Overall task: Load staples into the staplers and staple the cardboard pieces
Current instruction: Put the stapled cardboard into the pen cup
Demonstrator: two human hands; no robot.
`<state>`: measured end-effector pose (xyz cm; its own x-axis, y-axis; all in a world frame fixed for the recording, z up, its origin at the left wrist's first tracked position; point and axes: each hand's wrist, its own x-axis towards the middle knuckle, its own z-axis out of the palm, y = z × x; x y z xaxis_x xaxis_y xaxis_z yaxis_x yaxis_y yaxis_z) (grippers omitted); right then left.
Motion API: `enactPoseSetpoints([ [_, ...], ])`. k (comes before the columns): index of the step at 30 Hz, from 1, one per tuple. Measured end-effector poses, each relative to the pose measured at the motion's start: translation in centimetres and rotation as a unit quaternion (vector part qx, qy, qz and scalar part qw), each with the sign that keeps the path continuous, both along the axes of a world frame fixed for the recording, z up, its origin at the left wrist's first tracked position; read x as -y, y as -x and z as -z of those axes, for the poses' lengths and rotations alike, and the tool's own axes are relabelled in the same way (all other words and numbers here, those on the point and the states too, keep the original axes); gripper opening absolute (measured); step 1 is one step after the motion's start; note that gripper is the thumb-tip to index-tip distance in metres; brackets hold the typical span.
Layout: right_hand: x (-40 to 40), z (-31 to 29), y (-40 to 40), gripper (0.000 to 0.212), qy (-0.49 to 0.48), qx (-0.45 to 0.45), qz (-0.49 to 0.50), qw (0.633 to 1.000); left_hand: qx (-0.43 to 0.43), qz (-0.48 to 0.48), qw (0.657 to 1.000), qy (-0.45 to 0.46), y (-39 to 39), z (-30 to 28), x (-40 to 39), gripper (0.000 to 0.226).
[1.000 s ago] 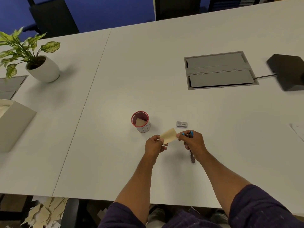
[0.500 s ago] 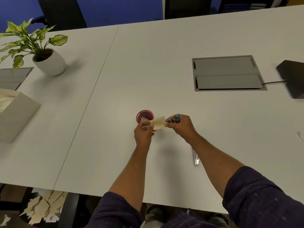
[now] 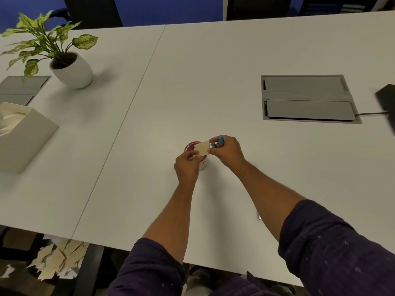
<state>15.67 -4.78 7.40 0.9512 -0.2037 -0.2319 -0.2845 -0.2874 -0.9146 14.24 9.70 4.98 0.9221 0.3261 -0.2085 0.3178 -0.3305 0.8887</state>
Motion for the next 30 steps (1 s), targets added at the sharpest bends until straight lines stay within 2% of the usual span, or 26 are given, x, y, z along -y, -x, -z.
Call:
enactPoseSetpoints([
  [6, -1.7, 0.6, -1.0, 0.038, 0.030, -0.010, -0.004, 0.999, -0.009, 0.052, 0.996, -0.070, -0.7, 0.7, -0.2, 0.019],
  [10, -2.8, 1.1, -1.4, 0.038, 0.051, -0.027, 0.000, 0.998, 0.029, 0.071, 0.992, -0.096, -0.4, 1.4, -0.5, 0.016],
  [23, -3.7, 3.0, -2.0, 0.038, 0.084, -0.061, -0.024, 0.994, 0.079, 0.068, 0.989, -0.100, 0.5, 2.5, -0.8, 0.018],
  [30, -3.4, 3.4, -1.6, 0.038, 0.076, -0.072, -0.024, 0.994, 0.052, 0.074, 0.990, -0.109, 0.6, 2.7, -0.4, 0.019],
])
